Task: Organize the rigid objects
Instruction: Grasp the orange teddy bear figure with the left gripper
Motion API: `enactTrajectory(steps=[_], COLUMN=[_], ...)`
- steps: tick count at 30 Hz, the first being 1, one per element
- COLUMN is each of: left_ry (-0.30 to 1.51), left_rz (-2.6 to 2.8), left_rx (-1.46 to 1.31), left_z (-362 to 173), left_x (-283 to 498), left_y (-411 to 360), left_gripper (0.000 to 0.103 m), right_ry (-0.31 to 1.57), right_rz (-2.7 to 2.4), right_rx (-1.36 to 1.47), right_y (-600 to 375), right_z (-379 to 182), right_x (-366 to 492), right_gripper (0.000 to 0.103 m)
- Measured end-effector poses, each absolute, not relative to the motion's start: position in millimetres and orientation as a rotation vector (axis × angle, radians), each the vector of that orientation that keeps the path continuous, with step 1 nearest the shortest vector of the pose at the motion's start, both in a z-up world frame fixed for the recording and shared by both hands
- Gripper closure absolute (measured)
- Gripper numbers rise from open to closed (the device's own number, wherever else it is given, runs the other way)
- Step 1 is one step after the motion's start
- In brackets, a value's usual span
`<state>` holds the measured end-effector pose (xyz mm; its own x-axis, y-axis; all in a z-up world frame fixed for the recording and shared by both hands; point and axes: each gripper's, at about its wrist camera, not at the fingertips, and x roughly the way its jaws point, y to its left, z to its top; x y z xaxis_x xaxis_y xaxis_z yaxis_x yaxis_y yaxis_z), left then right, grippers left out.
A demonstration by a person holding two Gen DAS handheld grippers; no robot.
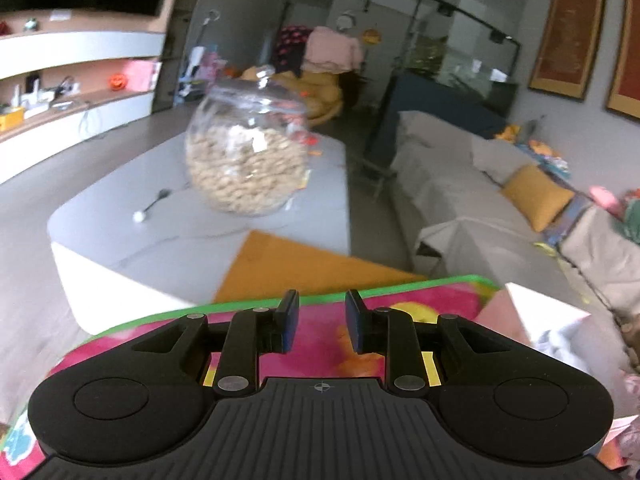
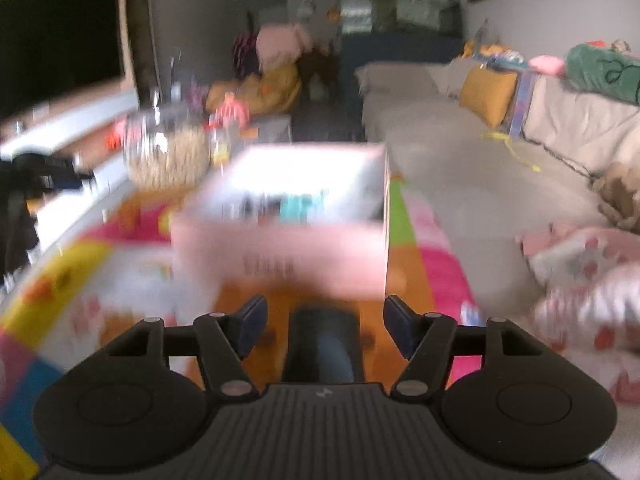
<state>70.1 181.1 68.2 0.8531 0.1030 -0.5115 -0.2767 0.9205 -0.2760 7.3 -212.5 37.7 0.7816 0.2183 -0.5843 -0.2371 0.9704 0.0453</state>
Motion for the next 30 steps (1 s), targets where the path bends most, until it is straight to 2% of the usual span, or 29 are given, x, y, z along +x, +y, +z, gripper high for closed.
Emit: enactTrajectory(steps=[6,13,16,18,20,23,28,30], left_ry=[0.548,0.598,0.601,0.607,0.626,0.654,0.661,0.669], left_rz=[0.198,0.186,0.185,0.177,0.157,0.145,0.137,0.114], left_rx=[-0.354,-0.296,-0.271,-0.267,-0.266,-0.19,-0.16,-0.158], left_z=[53.5,33.8,23.6,19.6,15.1,8.3,7.9,9.1], left_x=[81.7,118.9,131.4,136.3,139.3,142.4,145.9,143.6], left_y=[171.1,131.5,125.1,123.2,121.3,113.5,114.3,116.0], left_gripper=[0.075,0.074,0.056,0.052,0.052,0.06,0.061,0.061], right_ry=[0.691,0.695,0.694,0.695,0.697,0.697,0.699,0.707], right_rz=[0.217,0.21,0.217,0.218,0.22,0.221,0.222,0.232], right_rx=[-0.054,-0.08,-0.105,-0.107,-0.102,-0.101,-0.096,-0.085], right_y=[-208.6,-204.7,-201.9,-201.3,-202.1,-201.5,-202.0,-203.6], right_z=[5.2,2.5,3.4,3.8,3.9,3.7,3.2,2.7], right_x=[9.1,4.3,2.8,3.0,3.5,3.5,4.1,5.5], right_gripper=[0.038,0.037,0.036,0.036,0.035,0.034,0.032,0.028])
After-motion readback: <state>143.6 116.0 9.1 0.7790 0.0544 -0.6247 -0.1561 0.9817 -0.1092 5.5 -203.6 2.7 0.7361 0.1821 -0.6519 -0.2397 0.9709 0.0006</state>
